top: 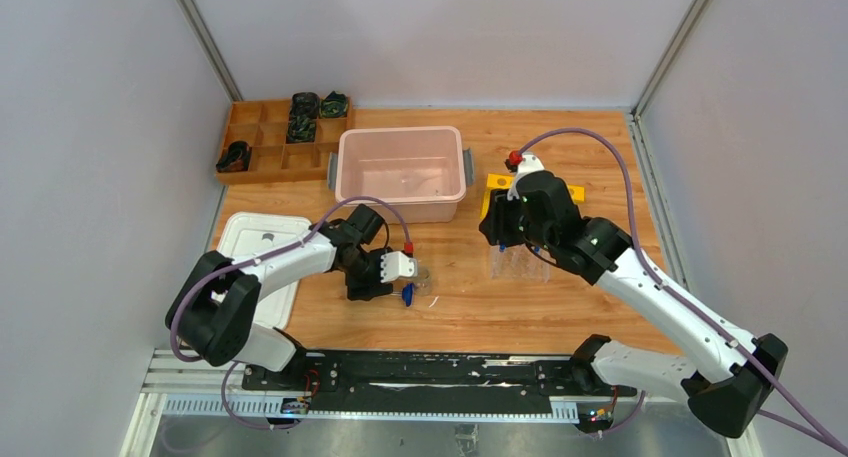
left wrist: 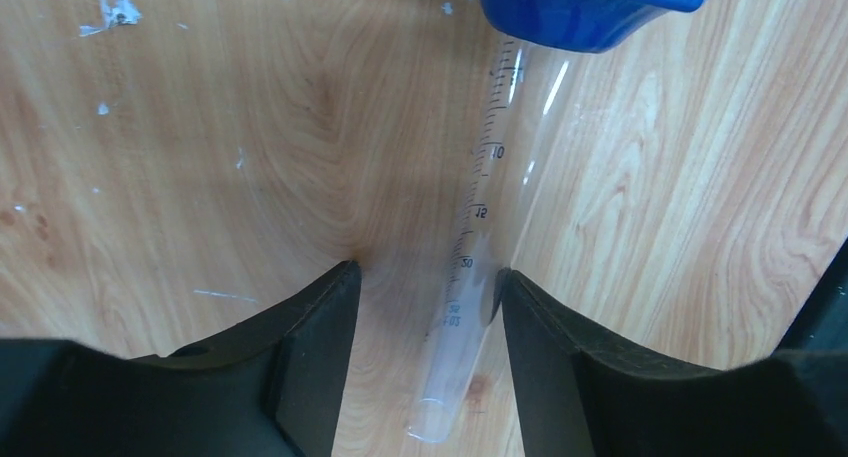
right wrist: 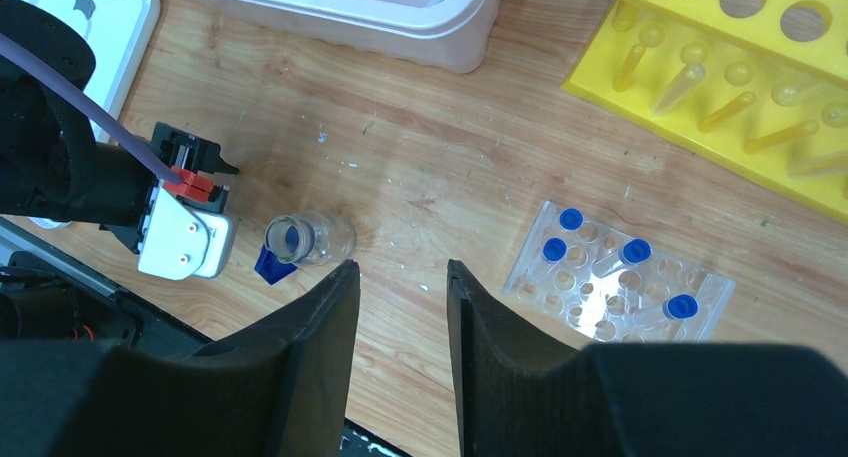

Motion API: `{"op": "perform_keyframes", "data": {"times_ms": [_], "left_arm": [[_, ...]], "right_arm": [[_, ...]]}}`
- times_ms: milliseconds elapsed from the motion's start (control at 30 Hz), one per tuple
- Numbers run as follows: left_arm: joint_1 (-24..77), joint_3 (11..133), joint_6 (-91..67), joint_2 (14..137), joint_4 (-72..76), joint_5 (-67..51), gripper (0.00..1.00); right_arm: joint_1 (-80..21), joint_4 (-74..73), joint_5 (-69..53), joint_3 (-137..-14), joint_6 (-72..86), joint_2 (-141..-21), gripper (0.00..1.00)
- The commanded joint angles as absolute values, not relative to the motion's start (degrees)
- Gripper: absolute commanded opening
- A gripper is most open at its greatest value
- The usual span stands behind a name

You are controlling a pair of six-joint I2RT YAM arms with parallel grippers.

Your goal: Organize the chemistry lab equipment

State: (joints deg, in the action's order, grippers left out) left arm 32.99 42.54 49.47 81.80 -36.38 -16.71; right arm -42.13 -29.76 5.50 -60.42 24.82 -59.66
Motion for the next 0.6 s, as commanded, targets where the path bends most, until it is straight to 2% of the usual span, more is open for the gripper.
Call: {"op": "perform_keyframes", "data": {"times_ms": [0,67,367,400,567], "left_arm": [[33.77,41.19,49.81,80.89,-31.16,-16.75,0.57],[33.84,41.13,49.63,81.62,-30.42,-16.16,0.51],[33.78,40.53,50.14,78.07,-32.56,-14.59,0.03],[33.79,40.83,50.6,77.21,-33.84,-14.63,0.0],[33.84,45.41,52.3,71.9,-44.0,-15.17,0.0]], "right_arm": [[-41.75,-31.1,7.38,-60.53,25.83,-57.73,0.39],[-41.79,-31.47,7.5,-60.56,26.03,-57.3,0.37],[-41.71,-32.82,8.39,-60.34,26.04,-55.63,0.31],[-41.72,-32.86,8.46,-60.3,26.01,-55.62,0.3],[-41.66,-32.87,8.68,-60.84,25.46,-56.39,0.3]]}}
